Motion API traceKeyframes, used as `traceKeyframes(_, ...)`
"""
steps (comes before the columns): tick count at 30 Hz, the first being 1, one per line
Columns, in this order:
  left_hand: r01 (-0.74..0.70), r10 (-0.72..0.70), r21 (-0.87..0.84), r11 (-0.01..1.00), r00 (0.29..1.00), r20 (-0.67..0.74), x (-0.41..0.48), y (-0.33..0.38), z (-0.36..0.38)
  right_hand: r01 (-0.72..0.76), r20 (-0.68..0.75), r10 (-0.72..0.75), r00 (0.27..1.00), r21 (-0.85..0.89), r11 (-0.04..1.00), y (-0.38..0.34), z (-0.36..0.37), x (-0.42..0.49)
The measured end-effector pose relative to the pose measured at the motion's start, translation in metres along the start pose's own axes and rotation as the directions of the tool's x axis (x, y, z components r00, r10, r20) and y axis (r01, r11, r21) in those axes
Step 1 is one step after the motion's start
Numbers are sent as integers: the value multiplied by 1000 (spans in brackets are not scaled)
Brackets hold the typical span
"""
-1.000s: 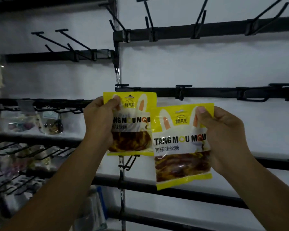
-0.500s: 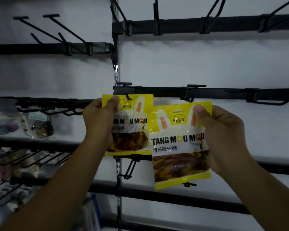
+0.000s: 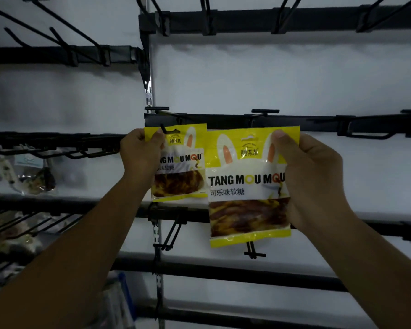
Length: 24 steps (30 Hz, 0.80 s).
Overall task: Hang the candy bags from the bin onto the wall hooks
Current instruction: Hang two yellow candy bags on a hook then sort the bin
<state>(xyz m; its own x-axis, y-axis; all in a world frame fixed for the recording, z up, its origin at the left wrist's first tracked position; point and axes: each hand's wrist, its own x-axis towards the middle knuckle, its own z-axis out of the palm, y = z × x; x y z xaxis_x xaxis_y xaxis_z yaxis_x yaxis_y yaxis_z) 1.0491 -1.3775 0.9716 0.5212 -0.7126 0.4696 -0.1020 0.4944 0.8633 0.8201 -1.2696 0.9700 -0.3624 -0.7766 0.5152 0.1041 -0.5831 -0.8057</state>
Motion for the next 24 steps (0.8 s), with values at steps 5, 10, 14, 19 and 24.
traceKeyframes(5,1,-1,30,1000,1000,11,0,-1,-4,50,0,-50,999,-18,999,-2,-3,1)
traceKeyframes(10,-65,65,53,997,998,-4,-7,-1,-21,53,-69,-55,996,-35,998,-5,-4,6)
traceKeyframes(14,-267,269,221,938,963,22,-35,3,-34,44,-87,-46,995,-29,999,-6,-6,10)
traceKeyframes(19,-389,337,452,803,921,194,-69,1,-38,21,-128,-25,991,-33,999,-6,-2,12)
traceKeyframes(24,-467,368,512,721,884,290,-83,1,-39,0,-118,-6,993,-51,999,-8,1,11)
